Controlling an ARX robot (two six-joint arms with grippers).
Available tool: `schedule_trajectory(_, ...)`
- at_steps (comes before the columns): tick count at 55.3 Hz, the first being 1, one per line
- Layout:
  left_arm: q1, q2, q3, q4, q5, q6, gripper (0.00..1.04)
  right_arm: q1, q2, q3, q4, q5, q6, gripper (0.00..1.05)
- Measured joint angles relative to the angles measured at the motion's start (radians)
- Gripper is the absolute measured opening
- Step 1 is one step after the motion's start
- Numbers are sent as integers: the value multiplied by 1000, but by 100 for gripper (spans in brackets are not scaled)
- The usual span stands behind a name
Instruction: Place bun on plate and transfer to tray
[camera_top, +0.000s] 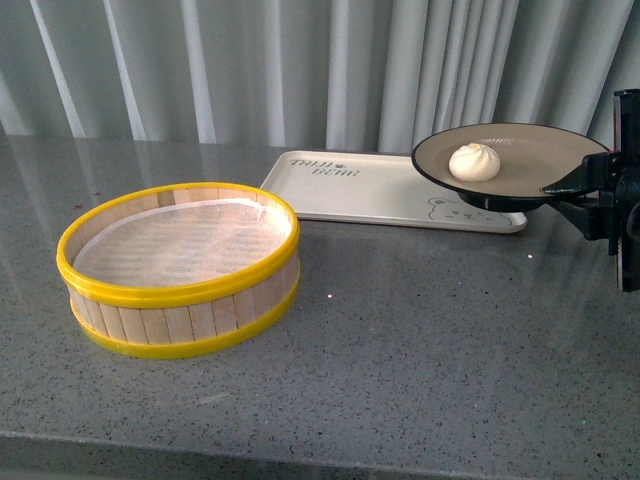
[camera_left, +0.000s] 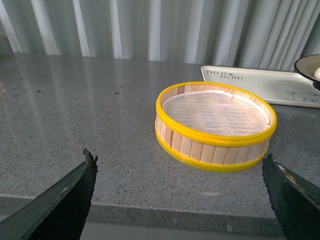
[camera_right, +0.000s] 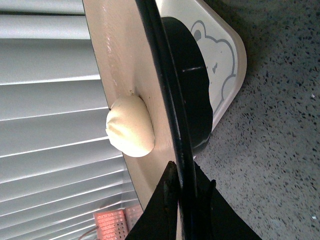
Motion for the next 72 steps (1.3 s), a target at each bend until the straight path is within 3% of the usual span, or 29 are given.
schedule_trajectory(25, 0, 0, 0, 0, 0, 0, 98, 8, 135, 164, -23, -13, 21, 3)
schedule_trajectory(72, 0, 0, 0, 0, 0, 0, 98, 40, 219, 214, 18, -15, 127, 3)
